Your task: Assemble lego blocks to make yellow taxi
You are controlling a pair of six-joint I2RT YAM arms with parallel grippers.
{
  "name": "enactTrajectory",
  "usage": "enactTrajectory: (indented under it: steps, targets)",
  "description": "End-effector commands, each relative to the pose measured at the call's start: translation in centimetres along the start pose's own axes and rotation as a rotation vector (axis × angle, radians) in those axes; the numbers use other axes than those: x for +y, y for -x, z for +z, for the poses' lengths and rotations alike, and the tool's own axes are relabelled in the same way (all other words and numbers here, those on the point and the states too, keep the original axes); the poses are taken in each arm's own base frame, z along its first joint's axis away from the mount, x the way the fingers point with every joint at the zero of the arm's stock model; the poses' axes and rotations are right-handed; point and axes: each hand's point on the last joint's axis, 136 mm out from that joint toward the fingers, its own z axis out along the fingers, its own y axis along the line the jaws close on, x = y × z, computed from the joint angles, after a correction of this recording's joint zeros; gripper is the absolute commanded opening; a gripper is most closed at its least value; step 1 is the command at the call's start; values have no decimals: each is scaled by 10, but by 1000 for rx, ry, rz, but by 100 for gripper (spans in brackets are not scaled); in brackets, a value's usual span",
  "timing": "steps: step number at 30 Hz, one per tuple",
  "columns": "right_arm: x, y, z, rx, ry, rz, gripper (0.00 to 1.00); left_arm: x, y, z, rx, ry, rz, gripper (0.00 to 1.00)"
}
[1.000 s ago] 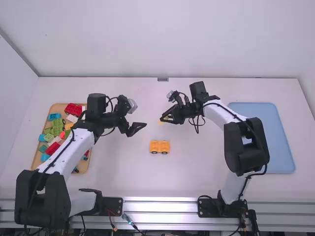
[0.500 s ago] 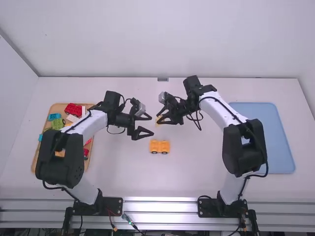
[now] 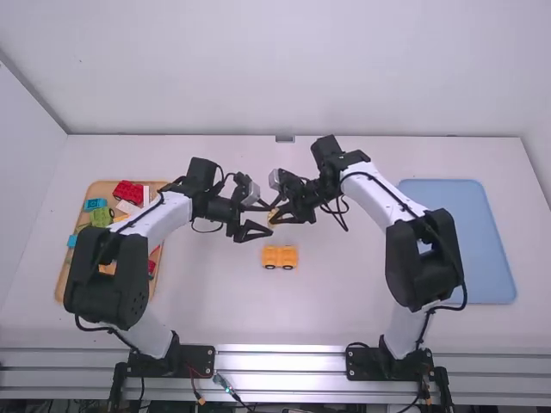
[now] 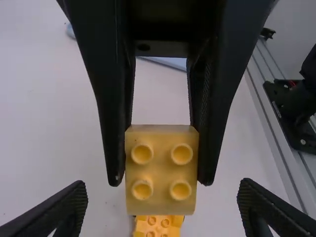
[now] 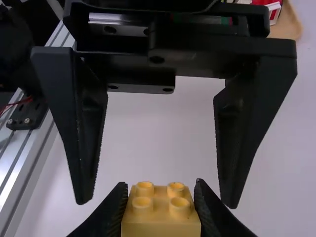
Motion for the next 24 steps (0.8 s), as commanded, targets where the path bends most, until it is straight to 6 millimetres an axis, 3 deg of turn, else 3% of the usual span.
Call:
enactTrajectory:
  steps: [1, 17, 24]
  targets:
    - [0, 12, -3, -24, 0, -29, 3, -2, 8, 3, -9, -16, 39, 76]
    - [0, 14, -3, -35, 1, -36, 3, -5, 9, 4, -15, -28, 35, 32]
    - [-1, 17, -4, -44, -3, -49, 3, -5, 6, 5, -16, -27, 39, 24]
